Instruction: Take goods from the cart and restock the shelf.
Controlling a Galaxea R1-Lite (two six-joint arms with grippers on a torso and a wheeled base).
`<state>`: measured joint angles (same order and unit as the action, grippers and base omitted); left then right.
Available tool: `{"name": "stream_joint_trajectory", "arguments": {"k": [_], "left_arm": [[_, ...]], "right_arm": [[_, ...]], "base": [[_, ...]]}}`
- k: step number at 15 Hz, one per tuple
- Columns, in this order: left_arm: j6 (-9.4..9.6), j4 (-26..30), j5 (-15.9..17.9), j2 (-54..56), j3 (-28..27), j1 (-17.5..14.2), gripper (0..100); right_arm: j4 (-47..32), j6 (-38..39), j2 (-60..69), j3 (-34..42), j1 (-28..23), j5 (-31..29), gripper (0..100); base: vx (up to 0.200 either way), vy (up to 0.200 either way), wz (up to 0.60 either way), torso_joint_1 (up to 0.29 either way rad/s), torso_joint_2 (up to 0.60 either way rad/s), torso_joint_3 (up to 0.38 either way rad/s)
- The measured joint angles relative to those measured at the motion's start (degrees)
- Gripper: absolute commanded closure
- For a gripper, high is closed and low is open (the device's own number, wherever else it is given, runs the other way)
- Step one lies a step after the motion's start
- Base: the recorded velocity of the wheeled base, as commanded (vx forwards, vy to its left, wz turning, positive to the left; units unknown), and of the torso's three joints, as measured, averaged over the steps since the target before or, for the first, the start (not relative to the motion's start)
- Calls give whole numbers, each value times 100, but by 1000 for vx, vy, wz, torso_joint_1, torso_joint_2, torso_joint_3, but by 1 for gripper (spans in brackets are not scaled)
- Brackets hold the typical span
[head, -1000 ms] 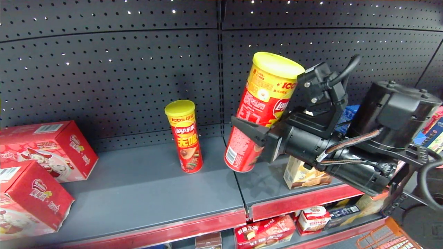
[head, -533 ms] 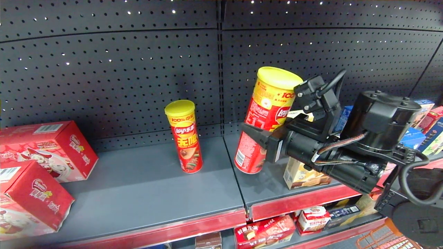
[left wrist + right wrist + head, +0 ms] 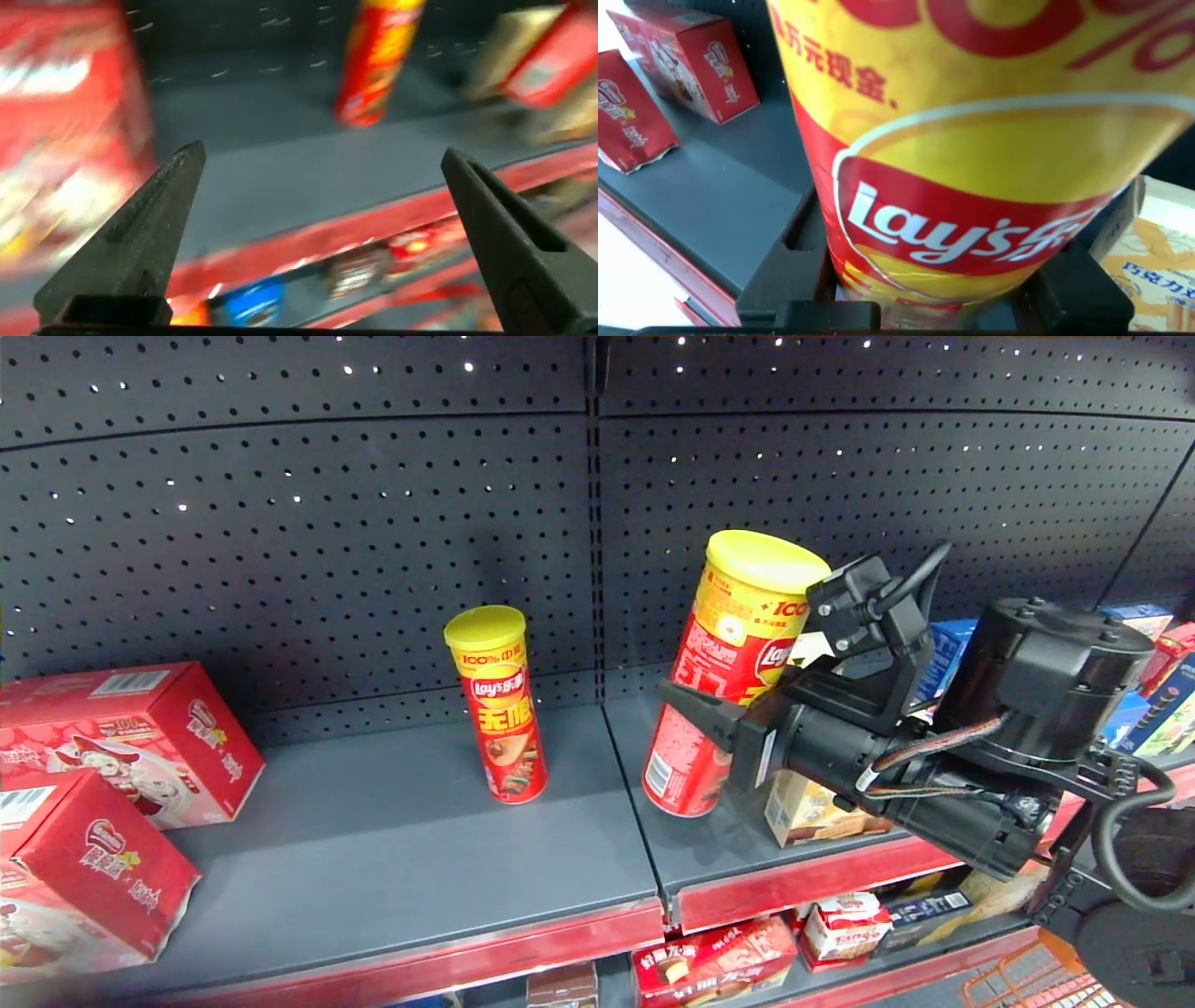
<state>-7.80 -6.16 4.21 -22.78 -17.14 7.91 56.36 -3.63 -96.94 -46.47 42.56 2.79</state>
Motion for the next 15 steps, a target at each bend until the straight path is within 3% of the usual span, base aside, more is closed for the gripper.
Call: {"name": "stream_joint_trajectory", "arguments": {"k": [3,7,10,15], "left_arm": [[-40,-334,706,-1320,-614,261,0],[411,-1645,1443,-3096,-942,341,0],[513,-2143,1719,-3945,-987,357,0],[668,-3038,1793,-5057,-1003,361,0]], "right_arm": [[-79,-2,-83,-118,18,38,100],[-90,-4,-122,-127,11,38,100],[-90,-2,-121,-116,0,35,100],[-91,-2,-140,-151,13,35,100]], "base": [[0,0,0,0,0,0],[0,0,0,0,0,0],[0,0,0,0,0,0],[0,0,0,0,0,0]]}}
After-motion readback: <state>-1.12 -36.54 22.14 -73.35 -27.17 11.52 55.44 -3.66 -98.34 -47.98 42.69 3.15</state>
